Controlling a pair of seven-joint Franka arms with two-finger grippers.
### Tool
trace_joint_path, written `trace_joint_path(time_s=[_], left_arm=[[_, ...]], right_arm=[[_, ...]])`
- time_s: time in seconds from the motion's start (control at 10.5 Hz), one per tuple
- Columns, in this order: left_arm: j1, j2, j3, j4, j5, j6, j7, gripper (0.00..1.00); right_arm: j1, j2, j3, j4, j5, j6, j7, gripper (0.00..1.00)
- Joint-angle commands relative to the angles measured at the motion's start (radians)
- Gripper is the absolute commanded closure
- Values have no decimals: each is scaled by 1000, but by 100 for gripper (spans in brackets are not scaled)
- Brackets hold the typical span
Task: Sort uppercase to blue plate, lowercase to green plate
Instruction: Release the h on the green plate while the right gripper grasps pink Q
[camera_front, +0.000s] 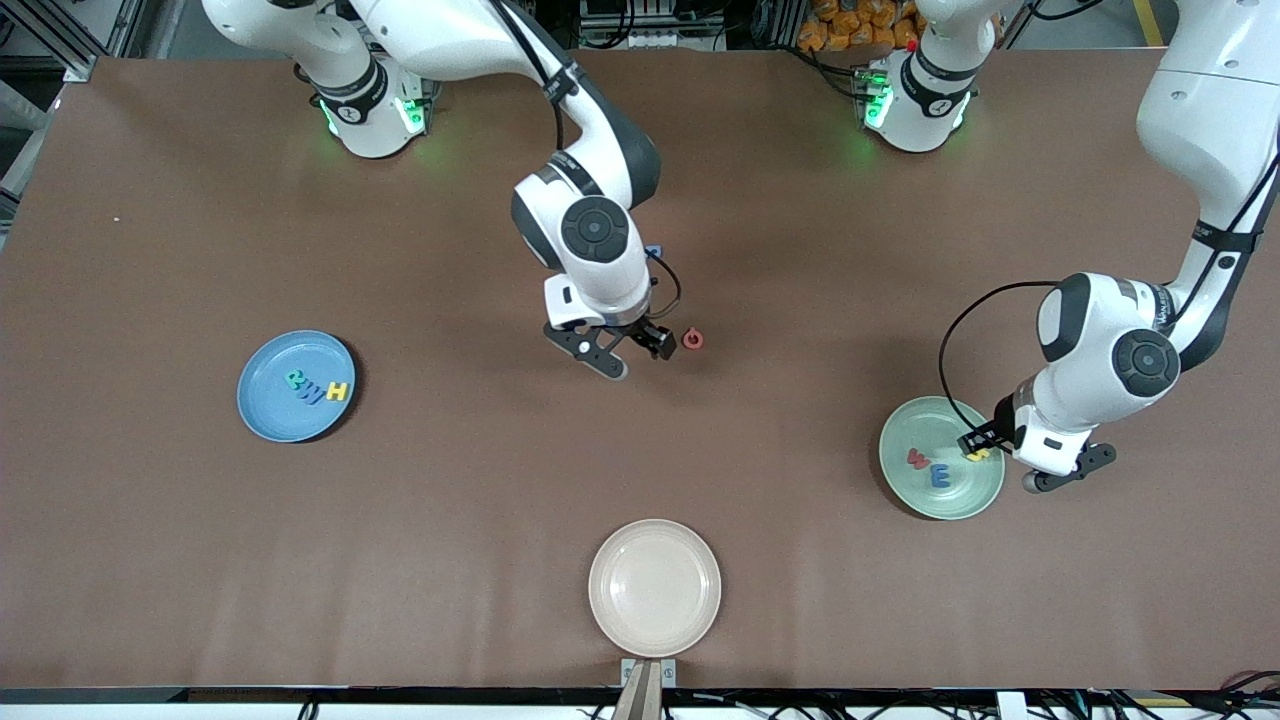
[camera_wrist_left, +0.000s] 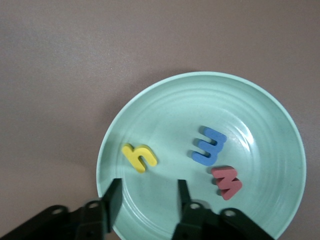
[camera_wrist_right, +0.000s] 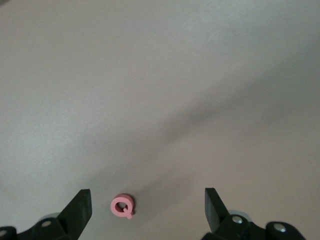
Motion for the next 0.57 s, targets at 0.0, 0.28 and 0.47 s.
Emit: trace_joint_path(time_s=[0.0,0.28,0.47], left_arm=[[-3,-47,-9,9,12,-85,5,0],[-1,-145,-66,11,-6,-199,5,0],[-1,-202,-89,11,-66,-246,8,0]], right_arm=[[63,65,-14,57,-31,48,44,0],[100,114,-11,82,-129,56,55,0],[133,165,-13,114,-143,93,61,0]])
